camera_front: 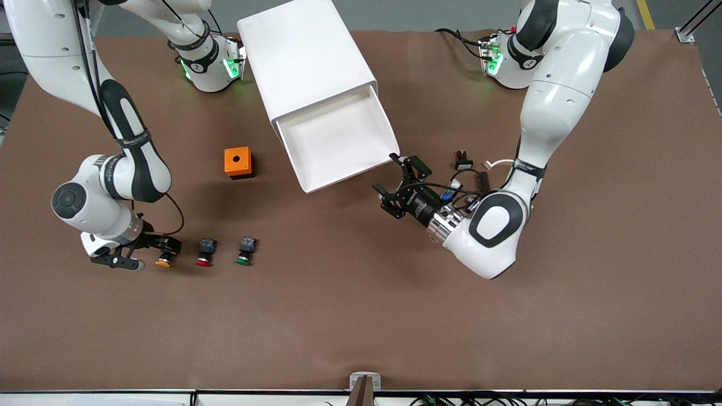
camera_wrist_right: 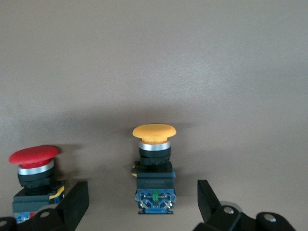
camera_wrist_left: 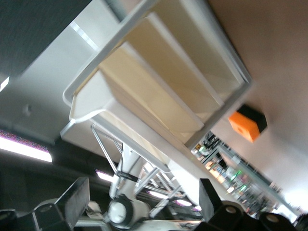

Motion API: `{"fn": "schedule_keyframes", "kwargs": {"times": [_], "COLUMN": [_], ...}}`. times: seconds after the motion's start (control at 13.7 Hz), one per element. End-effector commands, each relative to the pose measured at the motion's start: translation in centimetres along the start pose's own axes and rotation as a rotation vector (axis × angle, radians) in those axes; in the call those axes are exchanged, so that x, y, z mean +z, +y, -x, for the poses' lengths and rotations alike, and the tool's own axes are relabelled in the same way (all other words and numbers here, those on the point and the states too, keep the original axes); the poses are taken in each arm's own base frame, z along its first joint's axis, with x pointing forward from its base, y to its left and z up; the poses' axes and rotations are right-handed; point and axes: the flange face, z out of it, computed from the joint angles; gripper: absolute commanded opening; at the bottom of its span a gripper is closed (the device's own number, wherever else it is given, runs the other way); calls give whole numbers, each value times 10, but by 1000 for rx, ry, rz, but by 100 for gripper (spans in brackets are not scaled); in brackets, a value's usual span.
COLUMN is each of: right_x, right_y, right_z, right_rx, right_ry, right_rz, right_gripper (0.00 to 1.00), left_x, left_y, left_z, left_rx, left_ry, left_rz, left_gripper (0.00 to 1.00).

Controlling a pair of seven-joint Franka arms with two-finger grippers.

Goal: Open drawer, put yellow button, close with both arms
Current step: 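Pull the drawer open with the left gripper while the right gripper descends, then grasp the yellow-capped button with the right gripper while the left gripper withdraws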

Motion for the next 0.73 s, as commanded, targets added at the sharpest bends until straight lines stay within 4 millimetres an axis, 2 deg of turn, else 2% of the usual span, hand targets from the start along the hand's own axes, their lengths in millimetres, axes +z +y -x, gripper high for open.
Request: {"fn": "schedule_keyframes", "kwargs": {"times": [0.0, 0.22, 0.37, 0.44, 0.51, 0.66], "right_x": [15, 23, 31, 31, 31, 32], "right_y": [1, 3, 5, 7, 7, 6], "right_z": [6, 5, 6, 6, 6, 7], "right_rx": [19, 13, 9, 4, -2, -4], "right_ry": [1, 11, 3, 2, 2, -8], "right_rz": [-5, 2, 4, 5, 5, 5], "right_gripper": [100, 99, 96, 92, 82, 59], "left_x": [-28, -53, -67, -73, -79, -77], "left_y": [-20, -49, -60, -67, -71, -71], "left_z": [19, 41, 56, 66, 75, 88], "left_rx": [311, 632, 732, 757, 776, 797], "left_ry": [100, 335, 472, 543, 614, 766], "left_rz": [49, 106, 165, 209, 254, 311], "left_gripper": [100, 100, 100, 100, 100, 100]}}
